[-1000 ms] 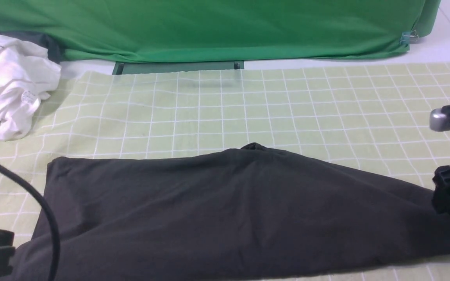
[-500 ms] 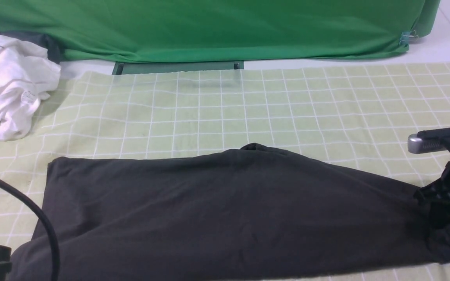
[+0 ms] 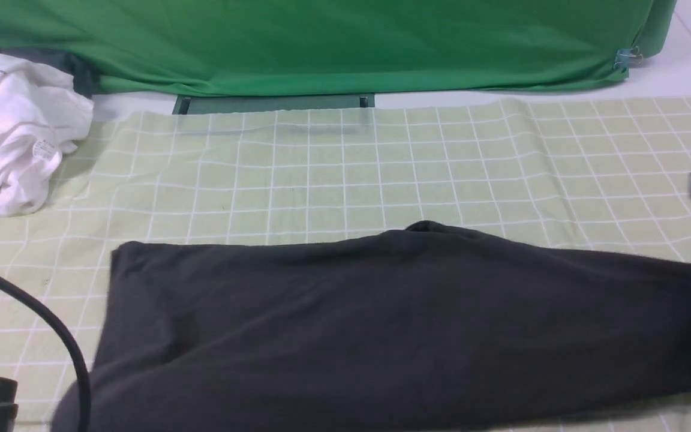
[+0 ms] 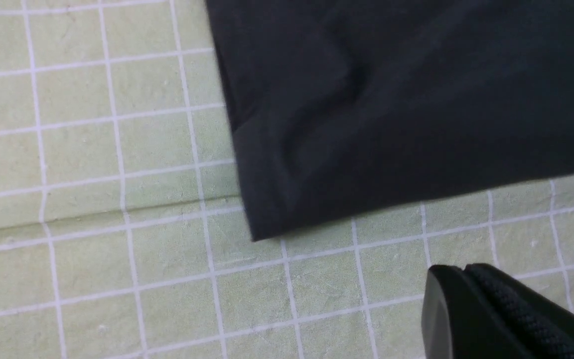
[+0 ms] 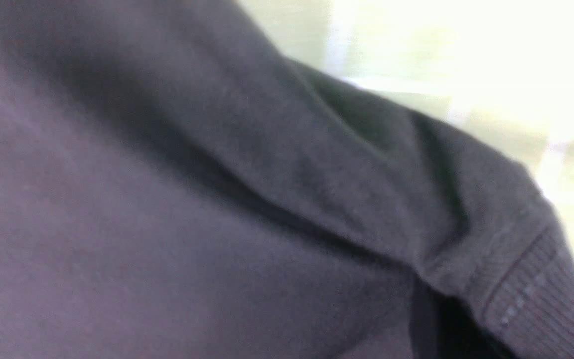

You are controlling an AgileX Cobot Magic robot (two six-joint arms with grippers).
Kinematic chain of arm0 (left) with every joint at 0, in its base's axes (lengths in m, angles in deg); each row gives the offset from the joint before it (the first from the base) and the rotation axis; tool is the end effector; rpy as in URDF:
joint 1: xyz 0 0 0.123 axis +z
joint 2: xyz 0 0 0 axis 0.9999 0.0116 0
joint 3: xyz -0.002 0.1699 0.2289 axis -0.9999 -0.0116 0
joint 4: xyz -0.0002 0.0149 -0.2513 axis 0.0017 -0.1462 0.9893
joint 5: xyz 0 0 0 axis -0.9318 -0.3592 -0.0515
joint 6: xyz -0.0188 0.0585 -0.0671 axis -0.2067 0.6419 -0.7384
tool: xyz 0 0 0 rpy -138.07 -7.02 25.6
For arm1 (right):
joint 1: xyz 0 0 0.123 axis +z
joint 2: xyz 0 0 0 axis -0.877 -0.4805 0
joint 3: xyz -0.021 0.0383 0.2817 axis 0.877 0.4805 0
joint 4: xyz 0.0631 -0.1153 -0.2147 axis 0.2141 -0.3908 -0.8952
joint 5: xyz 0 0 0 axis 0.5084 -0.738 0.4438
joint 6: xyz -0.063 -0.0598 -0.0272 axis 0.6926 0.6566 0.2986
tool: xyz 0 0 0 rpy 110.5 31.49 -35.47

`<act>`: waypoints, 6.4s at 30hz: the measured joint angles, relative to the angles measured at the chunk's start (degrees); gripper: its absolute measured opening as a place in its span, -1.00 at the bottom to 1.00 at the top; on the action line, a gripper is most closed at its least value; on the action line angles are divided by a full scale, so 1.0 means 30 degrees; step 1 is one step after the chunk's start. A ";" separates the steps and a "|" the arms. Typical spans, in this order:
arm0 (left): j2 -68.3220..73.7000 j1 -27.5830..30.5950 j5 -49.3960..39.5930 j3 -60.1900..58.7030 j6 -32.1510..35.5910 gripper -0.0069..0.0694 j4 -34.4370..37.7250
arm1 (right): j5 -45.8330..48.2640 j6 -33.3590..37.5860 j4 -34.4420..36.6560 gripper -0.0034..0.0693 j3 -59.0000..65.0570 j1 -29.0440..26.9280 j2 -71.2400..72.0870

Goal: Fold a long-sleeved shirt over a green coffee tablecloth.

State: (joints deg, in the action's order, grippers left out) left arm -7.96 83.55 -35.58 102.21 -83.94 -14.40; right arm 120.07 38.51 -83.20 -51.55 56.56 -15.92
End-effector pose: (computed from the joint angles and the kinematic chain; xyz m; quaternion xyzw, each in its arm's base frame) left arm 0.0873 -0.0182 0.3219 0.0445 0.9594 -0.0679 0.2700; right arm 0.2821 -0.0214 0.2183 -0.0333 0.9956 0.0007 0.0875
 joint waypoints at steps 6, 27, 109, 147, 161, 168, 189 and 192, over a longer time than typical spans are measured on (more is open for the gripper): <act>0.0000 0.0000 0.0000 0.0000 0.0000 -0.79 0.0000 | 0.1406 -0.0508 0.0004 -0.74 -0.0769 -0.0731 0.0637; 0.0000 0.0000 0.1935 0.0000 -0.0105 -0.79 0.0000 | 0.1896 -0.1023 0.7935 -0.74 -0.7736 1.1273 -0.0153; 1.9462 0.0987 0.6352 0.4125 -0.0841 -0.13 0.0983 | 0.3660 -0.1510 0.1176 -0.92 -1.1095 1.7409 -0.4280; 1.5193 0.1017 0.6312 0.3561 -0.0832 -0.76 -0.2569 | 0.0882 -0.1530 0.1176 -0.91 -1.1095 1.6811 -0.5401; 1.6245 0.1017 0.5643 0.3557 -0.2367 -0.27 -0.4491 | 0.1547 -0.1530 0.1161 -0.85 -1.1095 1.6811 -0.5401; 1.5392 0.1017 0.3446 0.4601 -0.2389 0.34 -0.5101 | 0.2606 -0.1530 0.1161 -0.83 -1.1095 1.6811 -0.4996; 1.3780 0.1017 0.6828 0.0247 0.2161 -0.81 0.3008 | 0.1597 -0.1663 0.3692 -0.92 -0.7824 1.6811 -0.4582; 1.4641 0.1017 0.7279 -0.0802 0.2219 -0.81 0.2841 | 0.1171 -0.1624 0.3949 -0.92 -0.7202 1.6811 -0.5391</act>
State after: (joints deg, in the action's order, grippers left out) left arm 35.96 86.61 -13.75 99.81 -77.28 -5.88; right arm 123.58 33.64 -71.35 -73.16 106.99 -32.10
